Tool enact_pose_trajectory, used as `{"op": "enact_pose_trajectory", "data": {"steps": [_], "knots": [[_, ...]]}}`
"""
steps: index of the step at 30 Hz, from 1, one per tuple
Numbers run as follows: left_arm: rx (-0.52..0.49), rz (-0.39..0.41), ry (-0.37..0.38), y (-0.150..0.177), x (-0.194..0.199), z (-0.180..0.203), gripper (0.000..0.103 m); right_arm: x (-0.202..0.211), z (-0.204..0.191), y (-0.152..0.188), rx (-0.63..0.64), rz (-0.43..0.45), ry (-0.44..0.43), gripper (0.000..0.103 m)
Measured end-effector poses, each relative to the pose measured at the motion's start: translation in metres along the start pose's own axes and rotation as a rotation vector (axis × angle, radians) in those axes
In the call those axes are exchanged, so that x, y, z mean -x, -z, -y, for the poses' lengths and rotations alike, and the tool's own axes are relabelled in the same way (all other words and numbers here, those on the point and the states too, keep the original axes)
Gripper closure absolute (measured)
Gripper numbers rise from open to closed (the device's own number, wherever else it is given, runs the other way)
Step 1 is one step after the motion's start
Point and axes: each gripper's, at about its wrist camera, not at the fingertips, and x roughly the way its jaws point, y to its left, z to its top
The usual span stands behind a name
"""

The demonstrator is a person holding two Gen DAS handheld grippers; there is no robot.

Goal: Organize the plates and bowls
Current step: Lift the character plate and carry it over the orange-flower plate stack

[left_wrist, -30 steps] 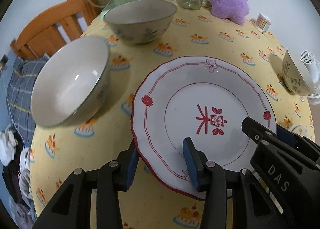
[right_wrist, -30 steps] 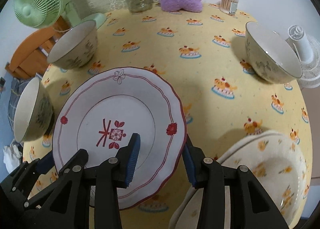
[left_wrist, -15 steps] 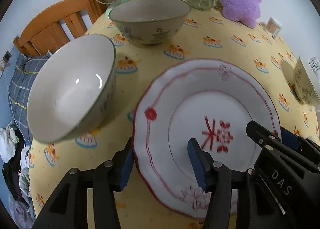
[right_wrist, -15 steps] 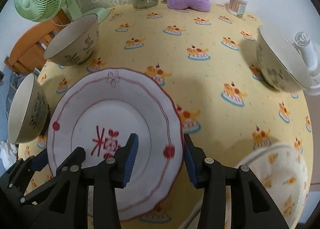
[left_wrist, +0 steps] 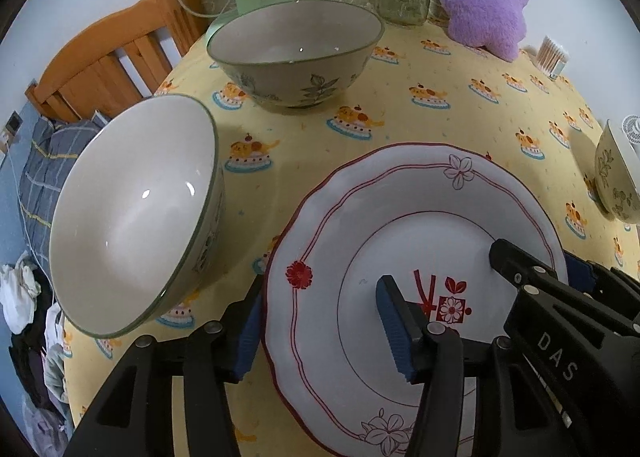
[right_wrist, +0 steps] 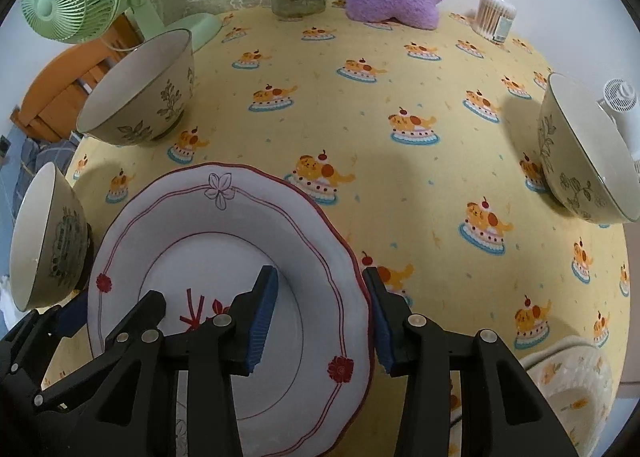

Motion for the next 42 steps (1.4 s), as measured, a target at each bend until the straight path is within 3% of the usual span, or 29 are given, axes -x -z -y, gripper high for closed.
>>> {"op": "enact_pose_trajectory", "data": {"steps": [11,28,42], "knots": [[0.004,-0.038,0.027,0.028,0.021,-0.013,0.048,0.024,-0.013,0.024,-0.02,-0.022,0.028,0.056],[-0.129,0.045,0.124,0.071,0.092,-0.019,0.048,0.112,-0.02,0.088,-0.146,0.075,0.122,0.056],[-0.214,0.07,0.152,0.094,0.118,0.044,0.048,0.154,0.04,0.124,-0.236,0.128,0.151,0.056]]}}
